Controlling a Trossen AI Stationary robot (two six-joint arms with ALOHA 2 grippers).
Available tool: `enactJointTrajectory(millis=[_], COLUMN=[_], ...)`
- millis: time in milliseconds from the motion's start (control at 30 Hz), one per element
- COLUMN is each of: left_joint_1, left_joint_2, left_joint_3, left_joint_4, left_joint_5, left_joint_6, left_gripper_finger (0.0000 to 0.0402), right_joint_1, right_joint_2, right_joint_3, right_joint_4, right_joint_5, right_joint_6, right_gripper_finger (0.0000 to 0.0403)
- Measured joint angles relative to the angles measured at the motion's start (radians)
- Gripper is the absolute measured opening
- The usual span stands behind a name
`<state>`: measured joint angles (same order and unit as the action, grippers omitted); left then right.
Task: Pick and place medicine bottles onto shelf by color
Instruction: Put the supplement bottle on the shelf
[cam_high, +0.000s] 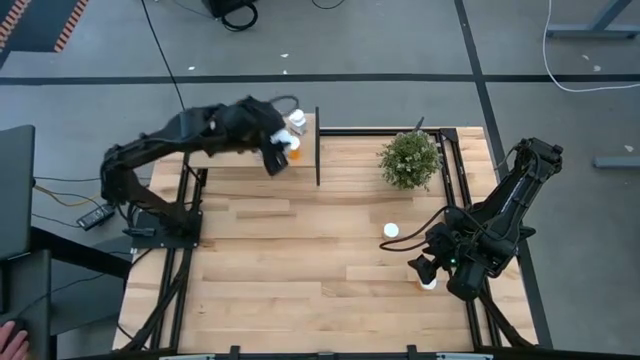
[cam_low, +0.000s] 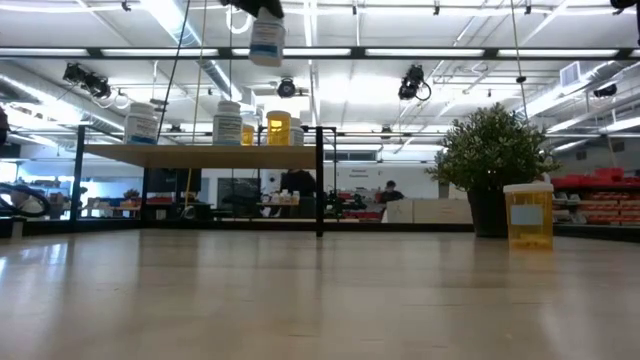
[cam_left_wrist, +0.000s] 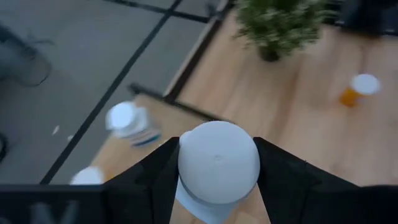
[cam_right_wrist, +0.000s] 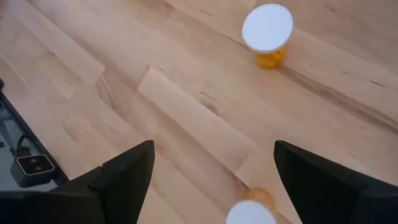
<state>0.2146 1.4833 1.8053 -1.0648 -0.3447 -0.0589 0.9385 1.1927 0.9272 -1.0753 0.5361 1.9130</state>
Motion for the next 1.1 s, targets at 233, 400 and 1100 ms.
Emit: enactJointTrajectory(millis=[233,400,1100], left_joint_1=[0.143,0.251,0.564], left_joint_2=[-0.044,-0.049,-0.131], left_joint_3=[0.000,0.000,-0.319], left_joint_4=[-0.075,-0.118,0.102], left_joint_5=[-0.026,-0.072,0.051], left_joint_6=[-0.034,-0.060,-0.073], left_gripper_finger=[0.0203,0.0194,0.0197], right_joint_1=[0.000,0.000,0.000], right_joint_2=[0.000,0.000,0.000], right_joint_3=[0.000,0.000,0.000], right_joint_4=[-0.001,0.000,0.000], right_joint_5=[0.010,0.010,0.014], right_joint_6=[0.010,0.014,0.036], right_gripper_finger=[0.0337,0.0337,0.0337])
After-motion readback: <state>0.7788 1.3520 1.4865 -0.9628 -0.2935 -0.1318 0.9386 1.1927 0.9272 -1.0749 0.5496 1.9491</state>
